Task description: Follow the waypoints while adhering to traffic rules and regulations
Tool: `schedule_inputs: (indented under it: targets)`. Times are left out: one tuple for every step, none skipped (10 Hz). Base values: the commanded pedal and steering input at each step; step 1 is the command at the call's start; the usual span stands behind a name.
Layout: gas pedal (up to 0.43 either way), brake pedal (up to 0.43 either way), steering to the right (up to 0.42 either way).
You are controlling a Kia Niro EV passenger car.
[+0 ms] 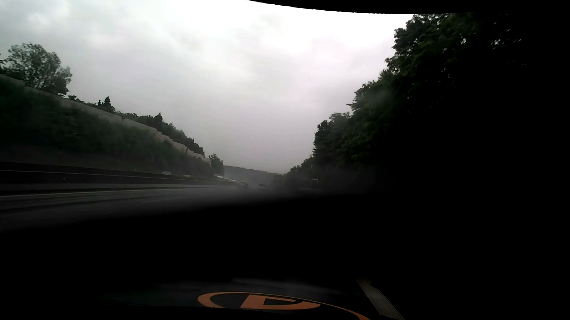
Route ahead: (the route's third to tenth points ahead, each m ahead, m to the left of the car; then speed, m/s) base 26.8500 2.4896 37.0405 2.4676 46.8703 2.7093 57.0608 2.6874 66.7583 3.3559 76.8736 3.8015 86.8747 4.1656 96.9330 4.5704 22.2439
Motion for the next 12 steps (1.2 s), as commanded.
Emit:
schedule_inputs:
  targets:
    - [0.0,0.0,-0.008]
    - [0.0,0.0,-0.008]
    - [0.0,0.0,-0.008]
    - [0.0,0.0,-0.007]
    - [0.0,0.0,-0.007]
    - [0.0,0.0,-0.007]
    - [0.008,0.0,-0.007]
    - [0.059,0.0,-0.007]
    - [0.067,0.0,-0.007]
    - [0.079,0.0,-0.007]
    - [0.079,0.0,-0.007]
    - [0.079,0.0,-0.006]
